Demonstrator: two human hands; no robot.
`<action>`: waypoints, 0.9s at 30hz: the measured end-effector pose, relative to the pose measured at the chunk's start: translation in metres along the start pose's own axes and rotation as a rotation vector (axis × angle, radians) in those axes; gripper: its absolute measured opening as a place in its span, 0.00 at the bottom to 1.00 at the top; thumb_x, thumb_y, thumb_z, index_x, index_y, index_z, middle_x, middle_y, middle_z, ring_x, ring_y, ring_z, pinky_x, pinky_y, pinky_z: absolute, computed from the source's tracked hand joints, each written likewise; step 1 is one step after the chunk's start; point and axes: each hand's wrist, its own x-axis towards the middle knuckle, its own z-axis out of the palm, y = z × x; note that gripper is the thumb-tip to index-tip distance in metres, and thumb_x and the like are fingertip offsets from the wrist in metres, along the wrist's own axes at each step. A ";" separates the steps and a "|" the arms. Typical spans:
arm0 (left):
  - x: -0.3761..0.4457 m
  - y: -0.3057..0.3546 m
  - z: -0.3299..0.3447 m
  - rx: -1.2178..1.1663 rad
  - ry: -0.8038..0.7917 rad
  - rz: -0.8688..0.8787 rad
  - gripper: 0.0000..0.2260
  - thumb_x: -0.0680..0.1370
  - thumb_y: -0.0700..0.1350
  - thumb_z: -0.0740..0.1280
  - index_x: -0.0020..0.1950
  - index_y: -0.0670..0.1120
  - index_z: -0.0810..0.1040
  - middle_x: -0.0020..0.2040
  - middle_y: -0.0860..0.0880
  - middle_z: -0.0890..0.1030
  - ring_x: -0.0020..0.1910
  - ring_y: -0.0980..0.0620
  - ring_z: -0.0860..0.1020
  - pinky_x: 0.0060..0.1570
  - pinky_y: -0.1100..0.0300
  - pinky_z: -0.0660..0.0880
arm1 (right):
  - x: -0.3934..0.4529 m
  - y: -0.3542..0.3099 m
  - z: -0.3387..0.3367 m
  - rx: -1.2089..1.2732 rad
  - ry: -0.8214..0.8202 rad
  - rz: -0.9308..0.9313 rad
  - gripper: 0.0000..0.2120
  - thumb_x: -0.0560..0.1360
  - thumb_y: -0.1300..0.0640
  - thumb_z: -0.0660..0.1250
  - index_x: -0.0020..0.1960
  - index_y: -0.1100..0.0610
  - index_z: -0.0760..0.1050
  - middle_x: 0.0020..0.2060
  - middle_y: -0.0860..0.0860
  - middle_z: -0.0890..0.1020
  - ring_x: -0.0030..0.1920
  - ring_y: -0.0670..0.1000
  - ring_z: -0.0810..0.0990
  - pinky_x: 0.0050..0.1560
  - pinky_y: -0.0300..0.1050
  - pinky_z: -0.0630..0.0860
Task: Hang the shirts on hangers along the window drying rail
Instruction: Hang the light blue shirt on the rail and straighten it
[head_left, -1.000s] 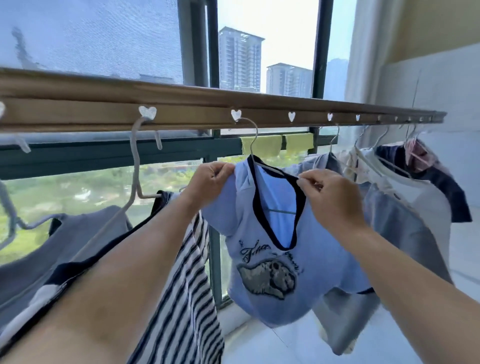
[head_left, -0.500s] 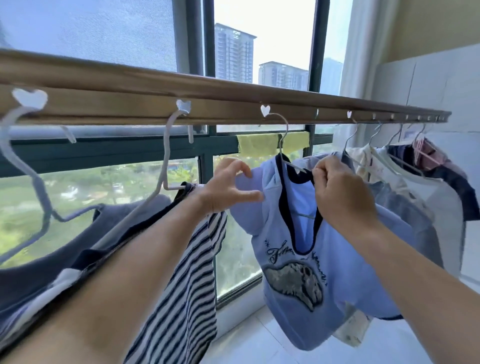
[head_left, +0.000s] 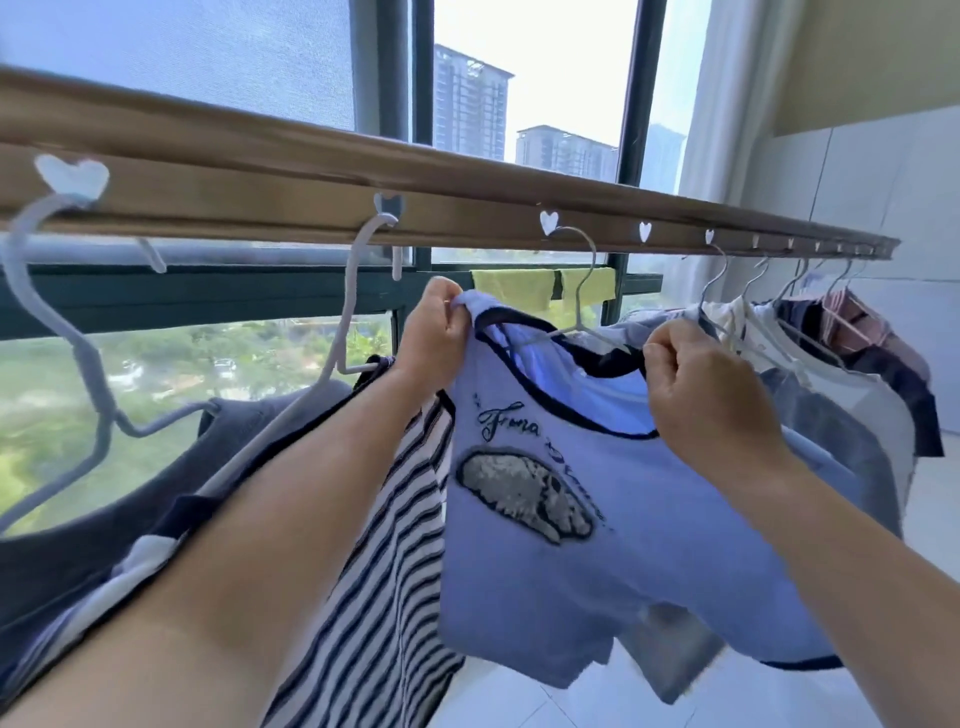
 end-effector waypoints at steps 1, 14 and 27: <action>0.005 -0.002 -0.002 0.009 0.003 -0.015 0.03 0.80 0.42 0.57 0.47 0.45 0.67 0.33 0.52 0.71 0.34 0.51 0.68 0.32 0.58 0.64 | 0.000 0.001 -0.001 -0.005 -0.001 0.000 0.09 0.80 0.55 0.53 0.47 0.56 0.70 0.38 0.51 0.75 0.40 0.59 0.73 0.39 0.49 0.70; 0.013 -0.014 -0.023 0.400 -0.321 -0.172 0.10 0.79 0.46 0.63 0.57 0.44 0.78 0.56 0.46 0.80 0.55 0.48 0.77 0.57 0.55 0.73 | -0.002 -0.009 -0.014 -0.162 0.043 -0.088 0.11 0.80 0.54 0.52 0.48 0.59 0.69 0.36 0.50 0.70 0.37 0.57 0.70 0.36 0.48 0.68; -0.009 -0.006 -0.028 0.092 -0.395 -0.152 0.13 0.76 0.38 0.60 0.48 0.51 0.82 0.47 0.51 0.82 0.49 0.53 0.78 0.50 0.62 0.72 | -0.013 -0.020 0.003 -0.002 0.019 -0.031 0.11 0.81 0.55 0.52 0.51 0.60 0.70 0.42 0.54 0.74 0.39 0.56 0.69 0.39 0.46 0.63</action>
